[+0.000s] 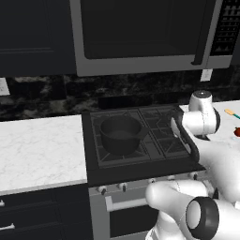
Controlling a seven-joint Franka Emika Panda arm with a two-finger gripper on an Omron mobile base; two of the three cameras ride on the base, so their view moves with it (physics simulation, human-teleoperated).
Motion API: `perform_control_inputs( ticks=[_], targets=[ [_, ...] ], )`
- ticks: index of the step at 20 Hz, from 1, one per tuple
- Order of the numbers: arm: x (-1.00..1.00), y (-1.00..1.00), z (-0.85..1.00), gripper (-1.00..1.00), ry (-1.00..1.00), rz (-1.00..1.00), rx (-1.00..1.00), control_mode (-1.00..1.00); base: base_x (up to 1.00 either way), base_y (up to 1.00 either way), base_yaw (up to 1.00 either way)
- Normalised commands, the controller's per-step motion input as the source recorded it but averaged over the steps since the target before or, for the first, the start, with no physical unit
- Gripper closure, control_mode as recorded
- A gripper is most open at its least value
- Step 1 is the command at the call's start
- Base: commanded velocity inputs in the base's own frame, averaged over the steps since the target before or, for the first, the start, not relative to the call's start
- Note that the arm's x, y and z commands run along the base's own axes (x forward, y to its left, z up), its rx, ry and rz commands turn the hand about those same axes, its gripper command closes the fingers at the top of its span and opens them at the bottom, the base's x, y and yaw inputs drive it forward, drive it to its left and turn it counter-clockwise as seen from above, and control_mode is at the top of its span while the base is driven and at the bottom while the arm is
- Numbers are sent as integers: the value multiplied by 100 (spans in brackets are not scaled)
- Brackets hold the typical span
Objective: Put the lime and bell pepper in the pot. Retrieve the spatula and lightly stir the vegetables in the pot.
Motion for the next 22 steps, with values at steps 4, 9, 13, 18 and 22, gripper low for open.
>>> perform_control_inputs(
  ticks=[4,9,13,18,22],
  targets=[
    [0,-100,0,-100,11,-11,1,-100,0,0,0],
    [0,-100,0,-100,7,-1,9,-100,0,0,0],
    [0,-100,0,-100,2,0,12,-100,0,0,0],
    [0,-100,-1,-100,0,0,12,-100,0,0,0],
    [0,-100,-25,-100,-12,0,3,-100,0,0,0]
  ],
)
